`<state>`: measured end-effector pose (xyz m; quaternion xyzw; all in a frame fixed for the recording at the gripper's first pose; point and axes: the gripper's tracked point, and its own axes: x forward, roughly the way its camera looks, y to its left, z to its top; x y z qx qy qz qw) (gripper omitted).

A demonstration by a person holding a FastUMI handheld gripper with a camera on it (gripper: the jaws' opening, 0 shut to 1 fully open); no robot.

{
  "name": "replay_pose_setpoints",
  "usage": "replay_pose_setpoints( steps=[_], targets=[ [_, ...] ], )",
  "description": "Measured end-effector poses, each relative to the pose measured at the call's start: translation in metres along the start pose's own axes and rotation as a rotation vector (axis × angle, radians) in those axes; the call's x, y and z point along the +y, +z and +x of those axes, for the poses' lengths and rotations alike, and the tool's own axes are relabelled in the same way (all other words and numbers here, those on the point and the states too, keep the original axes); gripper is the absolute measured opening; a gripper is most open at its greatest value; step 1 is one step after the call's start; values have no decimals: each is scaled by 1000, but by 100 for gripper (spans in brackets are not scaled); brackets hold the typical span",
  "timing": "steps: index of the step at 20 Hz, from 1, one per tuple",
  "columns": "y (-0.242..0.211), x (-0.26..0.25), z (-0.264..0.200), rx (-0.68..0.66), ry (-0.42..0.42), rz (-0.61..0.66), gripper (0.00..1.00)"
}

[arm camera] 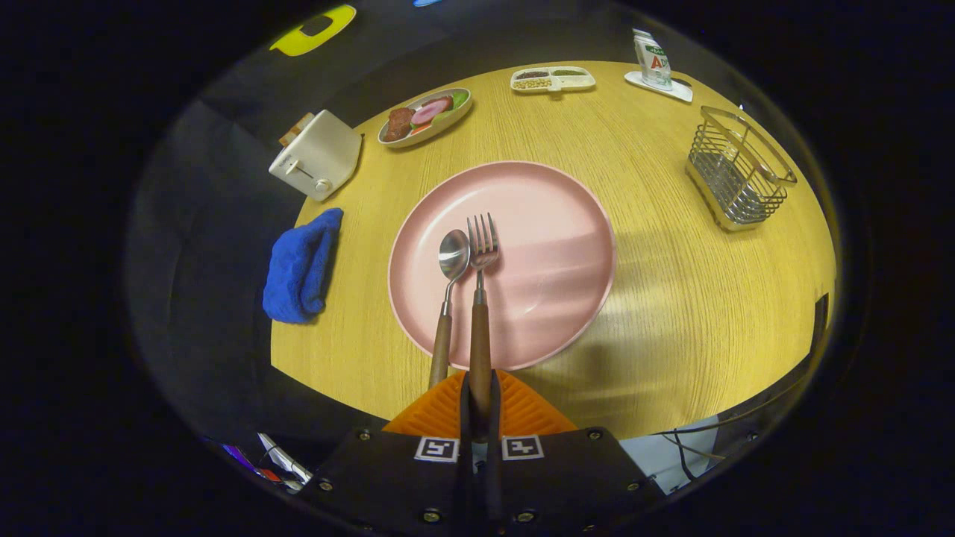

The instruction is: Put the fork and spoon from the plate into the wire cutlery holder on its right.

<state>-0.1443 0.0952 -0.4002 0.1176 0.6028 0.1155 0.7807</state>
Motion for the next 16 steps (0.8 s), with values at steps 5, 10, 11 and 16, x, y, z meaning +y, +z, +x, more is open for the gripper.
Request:
replay_pose_setpoints(
  steps=[5,10,11,16],
  targets=[
    [14,5,-11,-57,40,1,7],
    [25,10,-23,-111,68,-5,7],
    [28,11,-27,-125,71,-4,7],
    [44,0,-48,-192,73,49,7]
  ],
)
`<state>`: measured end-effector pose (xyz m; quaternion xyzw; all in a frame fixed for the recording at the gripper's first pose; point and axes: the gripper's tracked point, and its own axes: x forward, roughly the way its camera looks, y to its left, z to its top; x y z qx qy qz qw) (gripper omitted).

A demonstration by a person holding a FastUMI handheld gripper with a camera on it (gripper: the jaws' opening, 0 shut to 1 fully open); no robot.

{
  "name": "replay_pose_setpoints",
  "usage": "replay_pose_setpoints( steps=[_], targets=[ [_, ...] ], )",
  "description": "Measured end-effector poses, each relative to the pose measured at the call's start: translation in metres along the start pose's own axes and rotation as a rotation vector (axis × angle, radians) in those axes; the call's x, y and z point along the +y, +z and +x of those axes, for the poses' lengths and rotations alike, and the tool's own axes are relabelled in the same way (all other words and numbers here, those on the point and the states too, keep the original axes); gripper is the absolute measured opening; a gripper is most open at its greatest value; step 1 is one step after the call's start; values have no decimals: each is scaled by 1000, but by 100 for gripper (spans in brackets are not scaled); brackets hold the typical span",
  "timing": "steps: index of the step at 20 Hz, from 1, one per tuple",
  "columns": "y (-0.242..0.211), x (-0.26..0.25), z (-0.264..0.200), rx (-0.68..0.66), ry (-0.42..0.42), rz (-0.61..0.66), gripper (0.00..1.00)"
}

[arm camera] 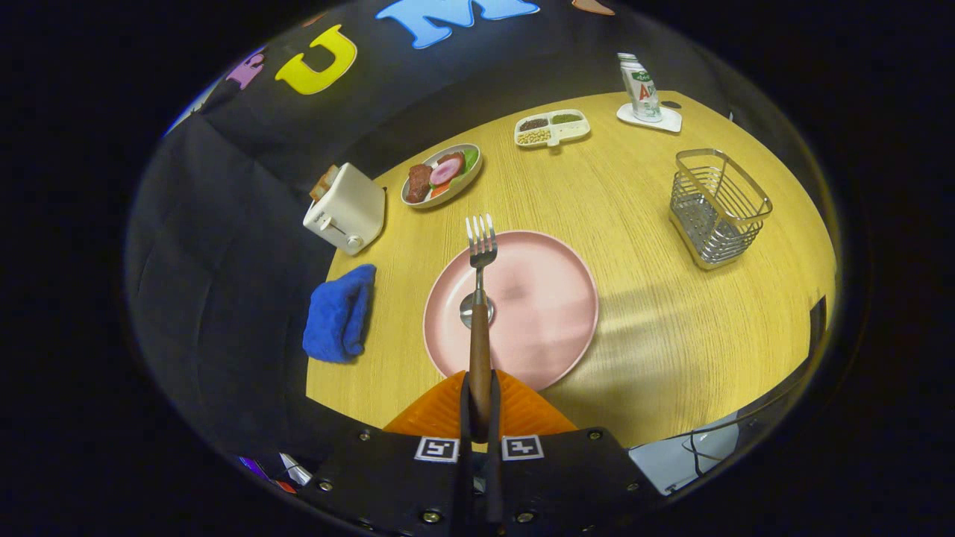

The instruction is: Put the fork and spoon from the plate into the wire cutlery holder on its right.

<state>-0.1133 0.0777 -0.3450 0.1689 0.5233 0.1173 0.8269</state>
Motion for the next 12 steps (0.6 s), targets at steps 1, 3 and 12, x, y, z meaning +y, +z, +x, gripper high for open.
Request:
replay_pose_setpoints(
  steps=[1,3,12],
  targets=[
    [4,-5,-3,-16,-8,12,7],
    [13,-18,-15,-51,-32,33,7],
    [43,-88,-56,-185,-167,159,7]
  ],
)
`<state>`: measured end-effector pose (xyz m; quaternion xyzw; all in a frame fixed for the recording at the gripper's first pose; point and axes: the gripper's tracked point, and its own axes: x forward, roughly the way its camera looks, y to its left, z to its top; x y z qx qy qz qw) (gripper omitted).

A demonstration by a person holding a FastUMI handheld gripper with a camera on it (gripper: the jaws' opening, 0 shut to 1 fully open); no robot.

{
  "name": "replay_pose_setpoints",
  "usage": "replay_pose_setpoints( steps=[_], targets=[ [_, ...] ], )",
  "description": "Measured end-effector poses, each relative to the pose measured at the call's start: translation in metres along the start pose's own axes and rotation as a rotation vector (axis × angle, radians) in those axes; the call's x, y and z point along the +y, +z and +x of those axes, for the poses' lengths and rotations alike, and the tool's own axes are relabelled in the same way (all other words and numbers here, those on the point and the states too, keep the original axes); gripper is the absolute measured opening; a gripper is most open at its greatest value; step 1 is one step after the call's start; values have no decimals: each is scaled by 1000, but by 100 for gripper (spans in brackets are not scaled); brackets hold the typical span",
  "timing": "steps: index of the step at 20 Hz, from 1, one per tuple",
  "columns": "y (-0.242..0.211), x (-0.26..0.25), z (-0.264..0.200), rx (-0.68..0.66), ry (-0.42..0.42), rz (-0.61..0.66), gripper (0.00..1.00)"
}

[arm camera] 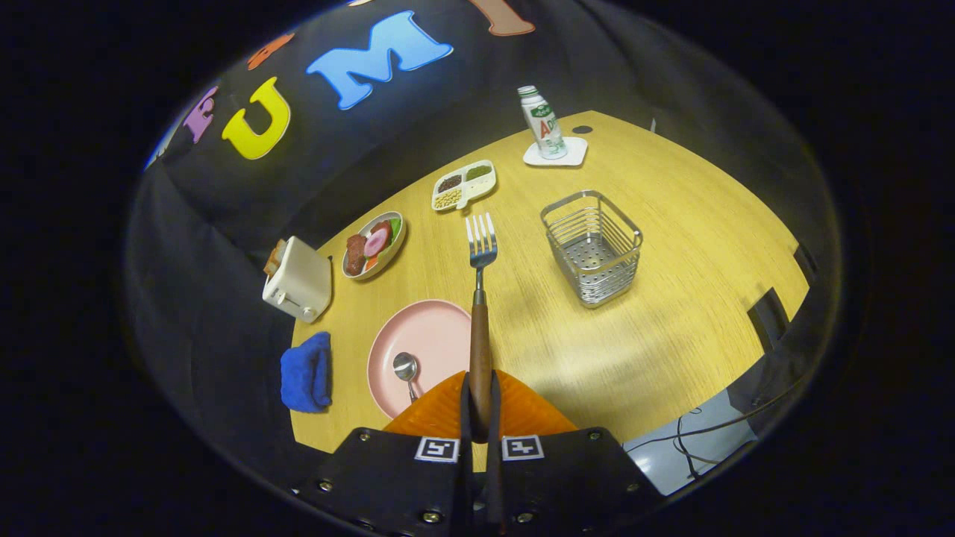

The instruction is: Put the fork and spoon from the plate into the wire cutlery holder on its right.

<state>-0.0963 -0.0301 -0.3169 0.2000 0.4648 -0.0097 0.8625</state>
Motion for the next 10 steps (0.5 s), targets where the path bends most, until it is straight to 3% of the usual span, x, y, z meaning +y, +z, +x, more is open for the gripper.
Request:
replay_pose_setpoints(
  steps=[10],
  targets=[
    [13,-62,-10,-15,-147,108,7]
  ],
)
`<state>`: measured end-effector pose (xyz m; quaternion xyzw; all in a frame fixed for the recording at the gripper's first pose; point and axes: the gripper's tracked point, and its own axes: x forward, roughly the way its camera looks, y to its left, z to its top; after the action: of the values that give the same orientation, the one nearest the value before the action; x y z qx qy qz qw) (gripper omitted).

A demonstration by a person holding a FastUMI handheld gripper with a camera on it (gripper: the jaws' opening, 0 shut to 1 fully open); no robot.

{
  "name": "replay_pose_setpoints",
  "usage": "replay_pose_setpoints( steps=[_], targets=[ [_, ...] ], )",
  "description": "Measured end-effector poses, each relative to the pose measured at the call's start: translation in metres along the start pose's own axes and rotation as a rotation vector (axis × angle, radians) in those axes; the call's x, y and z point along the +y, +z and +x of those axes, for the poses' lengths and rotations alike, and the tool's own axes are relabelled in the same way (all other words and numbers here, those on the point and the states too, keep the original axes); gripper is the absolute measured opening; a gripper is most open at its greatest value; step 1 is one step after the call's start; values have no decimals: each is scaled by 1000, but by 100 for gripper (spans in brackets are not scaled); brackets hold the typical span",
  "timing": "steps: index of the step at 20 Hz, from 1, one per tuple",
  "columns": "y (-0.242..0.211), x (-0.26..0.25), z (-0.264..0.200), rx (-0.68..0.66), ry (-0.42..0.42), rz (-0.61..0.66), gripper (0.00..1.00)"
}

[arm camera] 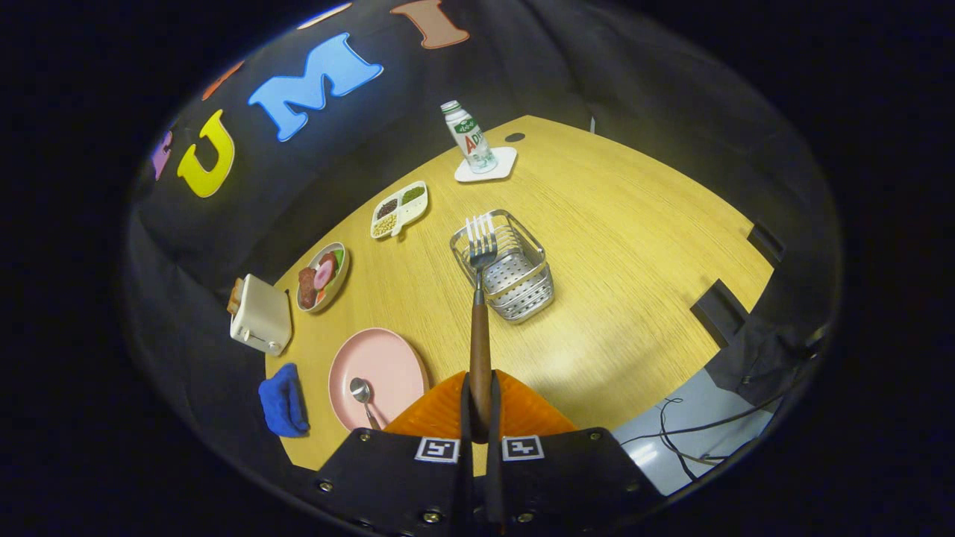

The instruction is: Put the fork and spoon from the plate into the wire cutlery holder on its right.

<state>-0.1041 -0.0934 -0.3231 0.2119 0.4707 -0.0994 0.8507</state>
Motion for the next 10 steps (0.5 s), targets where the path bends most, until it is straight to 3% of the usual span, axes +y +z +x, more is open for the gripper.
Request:
replay_pose_setpoints(
  steps=[10],
  targets=[
    [8,-9,10,78,-52,-11,7]
  ],
)
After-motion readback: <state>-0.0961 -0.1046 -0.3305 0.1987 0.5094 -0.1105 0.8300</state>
